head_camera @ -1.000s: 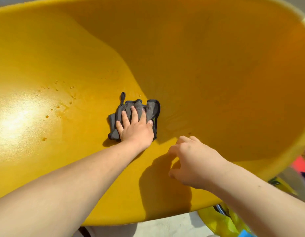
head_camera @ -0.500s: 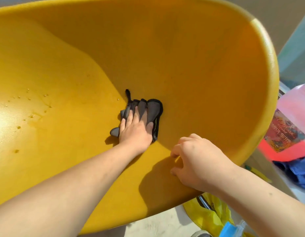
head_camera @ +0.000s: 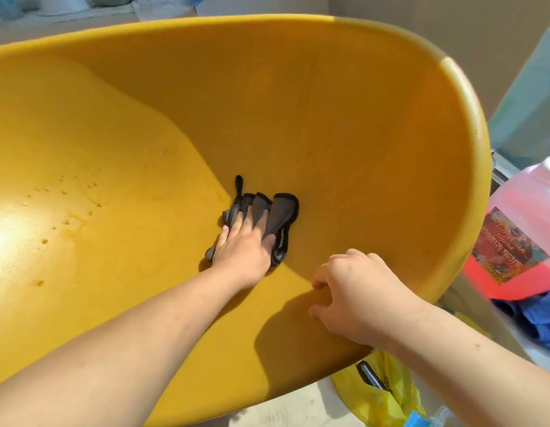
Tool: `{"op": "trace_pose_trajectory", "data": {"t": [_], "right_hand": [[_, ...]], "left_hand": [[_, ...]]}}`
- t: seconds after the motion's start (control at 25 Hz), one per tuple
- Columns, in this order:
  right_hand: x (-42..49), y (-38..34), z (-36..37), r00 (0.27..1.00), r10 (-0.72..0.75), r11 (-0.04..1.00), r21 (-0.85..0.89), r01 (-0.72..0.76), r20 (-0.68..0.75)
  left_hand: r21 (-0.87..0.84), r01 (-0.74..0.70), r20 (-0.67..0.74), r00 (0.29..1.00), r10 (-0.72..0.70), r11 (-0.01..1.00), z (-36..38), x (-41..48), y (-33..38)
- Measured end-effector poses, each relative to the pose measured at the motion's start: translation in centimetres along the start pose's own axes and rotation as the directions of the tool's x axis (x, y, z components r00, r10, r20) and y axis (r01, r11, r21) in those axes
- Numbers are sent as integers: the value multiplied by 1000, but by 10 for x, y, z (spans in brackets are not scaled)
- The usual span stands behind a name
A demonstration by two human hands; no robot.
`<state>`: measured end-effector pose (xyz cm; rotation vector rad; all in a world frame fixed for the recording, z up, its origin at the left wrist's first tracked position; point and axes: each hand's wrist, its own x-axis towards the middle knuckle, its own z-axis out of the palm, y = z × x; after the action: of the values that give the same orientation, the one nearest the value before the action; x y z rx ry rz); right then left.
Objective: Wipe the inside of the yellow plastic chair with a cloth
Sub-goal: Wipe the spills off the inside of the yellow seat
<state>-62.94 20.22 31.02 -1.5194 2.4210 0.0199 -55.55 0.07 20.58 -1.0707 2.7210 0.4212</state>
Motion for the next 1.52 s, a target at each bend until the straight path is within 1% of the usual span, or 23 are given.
{"op": "trace_pose_trajectory", "data": {"t": [0.04,0.12,0.2,0.28,0.32,0.36,0.44,0.52,0.56,0.64,0.72,0.8,0.88,0.96,1.08,1.16,1.24,1.32,1.36,1.4,1.44,1.48,1.52], "right_hand": [[0,1,-1,1000,7,1000,10,-7,-2],[0,3,-4,1000,24,1000,10,-24,18],[1,4,-10,998,49,999,-16,-49,36],[0,6,-18,996,84,994,-64,-83,11],[-1,8,-23,995,102,989,-105,-103,-12],[-2,10,-26,992,119,982,-144,-125,-49],[-7,20,-31,973,143,966,-190,-177,-179],[-11,36,-36,918,187,959,-136,-247,-351],[-14,43,-38,881,211,962,-69,-264,-424],[-15,54,-46,802,202,972,15,-234,-563],[-8,65,-55,716,162,973,-11,-231,-679],[8,74,-65,653,260,952,77,-296,-712],[22,83,-69,567,433,895,261,-361,-701],[31,90,-66,486,494,864,348,-363,-721],[38,95,-60,470,489,864,333,-378,-735],[40,97,-60,499,495,862,327,-389,-712],[41,96,-60,502,507,854,327,-405,-701],[39,92,-58,499,485,861,290,-418,-718],[39,91,-58,502,443,878,246,-410,-743],[39,92,-57,511,378,901,181,-394,-772],[38,91,-55,527,311,922,117,-370,-791],[37,92,-54,533,263,936,79,-342,-804],[37,93,-53,523,240,946,76,-314,-818]], "left_hand": [[-30,67,-31,997,-68,997,5,0,11],[-71,47,-40,998,-50,996,14,-15,38],[-137,-147,1,989,148,980,15,-36,59],[-153,-384,-4,922,388,911,15,-53,63],[-168,-443,-13,894,447,881,13,-51,60],[-175,-442,-4,894,448,880,10,-45,55],[-135,-290,12,956,295,947,8,-32,50],[-115,-162,25,986,166,980,7,-32,62],[-148,-184,24,982,190,972,8,-38,73],[-231,-342,-17,938,347,911,10,-63,91],[-275,-499,-64,862,502,822,7,-82,98],[-331,-565,-104,818,566,756,8,-83,98],[-365,-591,-145,799,583,719,10,-79,95],[-366,-603,-161,791,590,709,13,-70,94],[-263,-635,-173,772,612,726,7,-37,101],[-165,-504,-168,862,479,848,-1,8,101],[-192,-206,-120,975,186,959,-18,54,97],[-270,21,-80,996,-44,963,-28,73,100],[-288,47,-85,994,-74,957,-25,69,108],[-307,1,-114,993,-38,952,-20,59,120],[-334,-116,-168,984,62,935,-13,40,131],[-343,-290,-248,946,211,894,-5,19,141],[-339,-466,-314,875,369,817,1,1,146]]}}
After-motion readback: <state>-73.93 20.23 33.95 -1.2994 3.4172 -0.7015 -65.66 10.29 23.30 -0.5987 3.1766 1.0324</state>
